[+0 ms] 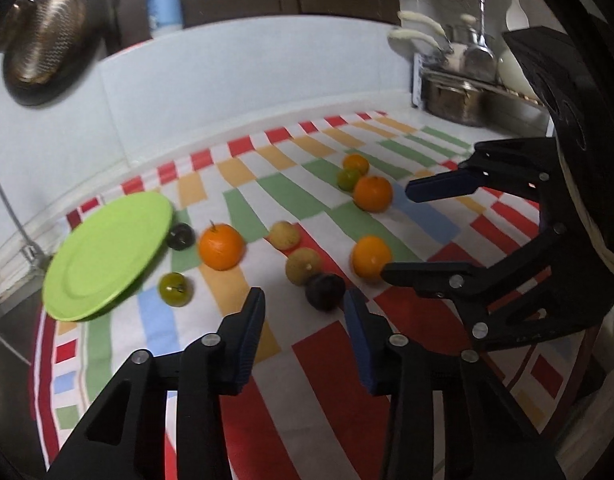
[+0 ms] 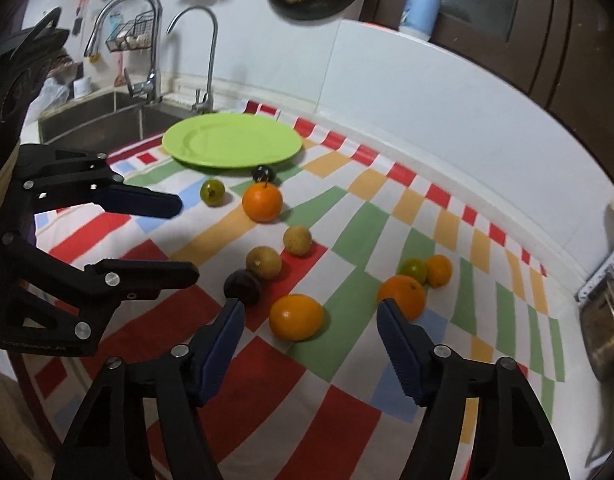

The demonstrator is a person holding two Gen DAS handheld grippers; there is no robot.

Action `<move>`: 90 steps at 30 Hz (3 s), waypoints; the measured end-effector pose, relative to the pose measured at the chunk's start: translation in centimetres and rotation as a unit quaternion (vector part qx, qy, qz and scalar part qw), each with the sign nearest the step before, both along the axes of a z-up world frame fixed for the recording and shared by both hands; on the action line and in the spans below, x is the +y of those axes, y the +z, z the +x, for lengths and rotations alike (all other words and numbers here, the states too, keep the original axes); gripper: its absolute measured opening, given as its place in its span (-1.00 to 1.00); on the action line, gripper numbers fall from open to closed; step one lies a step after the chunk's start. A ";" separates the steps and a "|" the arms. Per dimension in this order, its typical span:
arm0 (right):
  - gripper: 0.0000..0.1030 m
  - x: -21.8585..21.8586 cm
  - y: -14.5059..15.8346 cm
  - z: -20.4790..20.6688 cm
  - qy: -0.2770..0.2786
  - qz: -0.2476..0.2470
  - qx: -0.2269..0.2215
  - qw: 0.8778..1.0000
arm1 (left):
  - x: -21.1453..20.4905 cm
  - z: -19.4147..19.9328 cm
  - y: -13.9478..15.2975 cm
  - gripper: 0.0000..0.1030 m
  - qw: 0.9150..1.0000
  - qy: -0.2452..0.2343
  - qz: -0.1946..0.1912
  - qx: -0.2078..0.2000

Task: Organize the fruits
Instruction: 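Grasp a dark plum with the left tool while the right tool grasps an orange, then carry the plum onto the green plate and open the left tool while the right tool releases the orange there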

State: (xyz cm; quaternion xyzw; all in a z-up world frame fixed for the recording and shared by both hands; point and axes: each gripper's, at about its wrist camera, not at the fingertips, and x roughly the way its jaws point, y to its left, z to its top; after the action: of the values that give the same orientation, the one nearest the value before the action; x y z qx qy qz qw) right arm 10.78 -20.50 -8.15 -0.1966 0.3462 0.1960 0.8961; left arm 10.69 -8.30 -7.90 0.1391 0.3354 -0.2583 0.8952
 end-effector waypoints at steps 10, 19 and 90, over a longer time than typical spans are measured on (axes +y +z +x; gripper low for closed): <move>0.12 -0.1 -2.0 1.0 0.018 0.007 0.030 0.999 | -1.0 1.5 -1.6 -0.37 0.999 -0.030 -0.003 0.036; 0.03 0.0 -2.5 1.9 0.033 0.017 0.046 0.998 | -1.0 2.5 -1.8 -0.38 0.998 -0.025 -0.012 0.055; -0.24 13.8 6.0 6.4 -0.050 0.169 -0.003 0.984 | 17.6 5.9 7.1 -0.46 0.980 0.177 -0.081 -0.031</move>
State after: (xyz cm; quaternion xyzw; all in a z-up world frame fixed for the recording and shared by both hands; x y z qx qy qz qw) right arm 17.22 -6.66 -2.20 -0.0256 0.3153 0.2061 0.9260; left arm 16.57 9.27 -0.81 0.0126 0.3045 -0.1174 0.9452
